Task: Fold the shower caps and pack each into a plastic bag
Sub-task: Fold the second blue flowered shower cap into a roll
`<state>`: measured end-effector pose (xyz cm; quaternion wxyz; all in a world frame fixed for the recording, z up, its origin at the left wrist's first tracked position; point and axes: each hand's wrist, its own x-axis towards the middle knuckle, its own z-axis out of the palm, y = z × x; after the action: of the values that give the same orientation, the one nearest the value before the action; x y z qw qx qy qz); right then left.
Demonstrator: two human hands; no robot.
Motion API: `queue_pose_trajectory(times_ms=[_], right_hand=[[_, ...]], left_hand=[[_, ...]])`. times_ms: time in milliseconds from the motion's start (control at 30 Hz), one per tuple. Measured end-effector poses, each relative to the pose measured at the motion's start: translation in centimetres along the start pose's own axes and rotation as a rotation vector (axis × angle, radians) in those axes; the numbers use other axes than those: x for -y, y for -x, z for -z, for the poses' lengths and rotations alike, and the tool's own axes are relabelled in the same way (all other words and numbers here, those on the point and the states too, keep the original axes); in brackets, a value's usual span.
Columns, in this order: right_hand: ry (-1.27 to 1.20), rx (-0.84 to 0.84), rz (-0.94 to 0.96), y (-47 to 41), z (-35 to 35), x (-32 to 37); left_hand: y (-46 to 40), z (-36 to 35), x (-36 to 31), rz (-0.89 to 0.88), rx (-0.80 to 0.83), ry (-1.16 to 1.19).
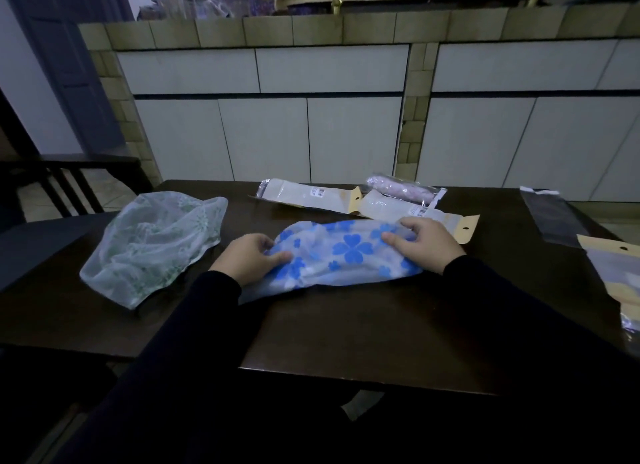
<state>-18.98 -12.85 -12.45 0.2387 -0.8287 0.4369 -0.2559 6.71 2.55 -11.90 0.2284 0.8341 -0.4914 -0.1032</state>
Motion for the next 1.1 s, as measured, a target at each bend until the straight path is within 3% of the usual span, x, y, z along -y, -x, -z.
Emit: queue_pose_trajectory(times_ms=[100, 233, 467, 600, 800, 1100], right_hand=[[0.265, 0.166, -0.089, -0.9, -0.3, 0.9], [0.391, 0.054, -0.012, -1.4, -1.0, 3.9], [0.307, 0.067, -0.1, -3.3, -4.1, 5.8], [0.194, -0.011, 0.039, -3.4, -5.3, 4.0], [0.056, -0.05, -0.008, -3.5, -5.6, 2.9], [0.321, -0.143, 0.087, -3.5, -5.2, 2.5]], left_hand=[[-0.1, -0.2, -0.6, 0.044, -0.022, -0.146], [-0.5, -0.3, -2.7, -0.001, -0.156, -0.271], [-1.7, -2.5, -3.1, 0.114, -0.14, -0.184], [-1.7, -3.4, -1.6, -0.01, -0.253, -0.041], [-2.4, -3.7, -0.1, -0.053, -0.274, -0.035], [-3.3, -2.8, 0.6, -0.062, -0.345, -0.245]])
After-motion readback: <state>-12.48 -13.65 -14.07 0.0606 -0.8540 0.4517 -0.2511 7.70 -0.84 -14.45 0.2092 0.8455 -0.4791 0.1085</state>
